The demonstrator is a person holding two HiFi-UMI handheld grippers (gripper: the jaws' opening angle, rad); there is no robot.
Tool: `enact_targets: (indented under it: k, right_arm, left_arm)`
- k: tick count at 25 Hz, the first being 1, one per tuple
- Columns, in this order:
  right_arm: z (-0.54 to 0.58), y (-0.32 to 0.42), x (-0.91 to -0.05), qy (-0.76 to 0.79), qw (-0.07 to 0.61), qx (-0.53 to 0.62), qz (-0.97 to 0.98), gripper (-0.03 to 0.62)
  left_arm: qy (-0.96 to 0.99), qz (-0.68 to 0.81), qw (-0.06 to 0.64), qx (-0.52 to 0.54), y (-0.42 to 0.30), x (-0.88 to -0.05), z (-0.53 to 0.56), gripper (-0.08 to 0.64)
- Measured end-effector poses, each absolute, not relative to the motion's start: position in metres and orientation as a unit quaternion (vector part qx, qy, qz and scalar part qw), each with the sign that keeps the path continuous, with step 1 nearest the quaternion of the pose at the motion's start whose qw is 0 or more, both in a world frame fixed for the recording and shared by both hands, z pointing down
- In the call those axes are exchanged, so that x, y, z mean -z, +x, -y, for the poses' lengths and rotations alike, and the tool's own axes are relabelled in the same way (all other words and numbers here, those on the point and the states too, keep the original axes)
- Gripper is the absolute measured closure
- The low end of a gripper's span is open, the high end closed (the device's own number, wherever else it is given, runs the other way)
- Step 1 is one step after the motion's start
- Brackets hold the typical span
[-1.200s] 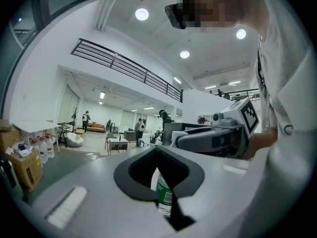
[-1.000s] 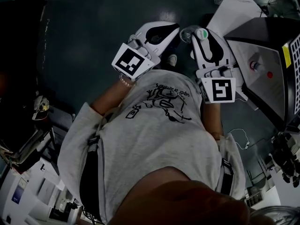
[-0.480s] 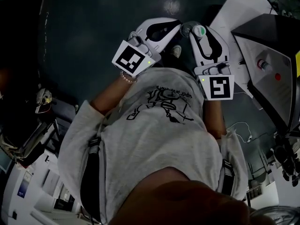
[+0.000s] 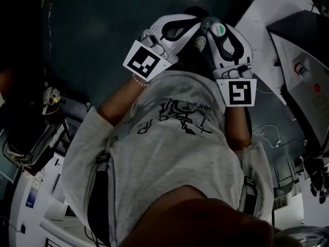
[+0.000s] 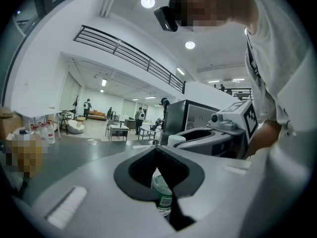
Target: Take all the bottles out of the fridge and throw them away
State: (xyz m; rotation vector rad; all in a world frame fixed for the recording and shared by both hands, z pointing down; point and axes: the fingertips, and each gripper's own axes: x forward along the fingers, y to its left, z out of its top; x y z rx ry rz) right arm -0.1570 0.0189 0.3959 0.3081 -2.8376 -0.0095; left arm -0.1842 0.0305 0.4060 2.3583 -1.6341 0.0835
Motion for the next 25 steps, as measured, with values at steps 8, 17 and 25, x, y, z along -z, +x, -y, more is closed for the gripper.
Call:
enact_targets:
  k: [8, 17, 25]
  right_arm:
    - [-0.029, -0.158, -0.432, 0.105, 0.152, 0.002, 0.983, 0.445]
    - [-0.041, -0.159, -0.473, 0.109, 0.159, -0.017, 0.981, 0.446]
    - [-0.048, -0.157, -0.502, 0.109, 0.171, -0.026, 0.979, 0.446]
  left_arm:
    - [0.808, 0.566, 0.159, -0.042, -0.189, -0.447, -0.045, 0.551]
    - [0.799, 0.569, 0.187, -0.056, -0.192, -0.496, -0.057, 0.551]
    - [0.801, 0.565, 0.191, -0.058, -0.188, -0.523, -0.064, 0.551]
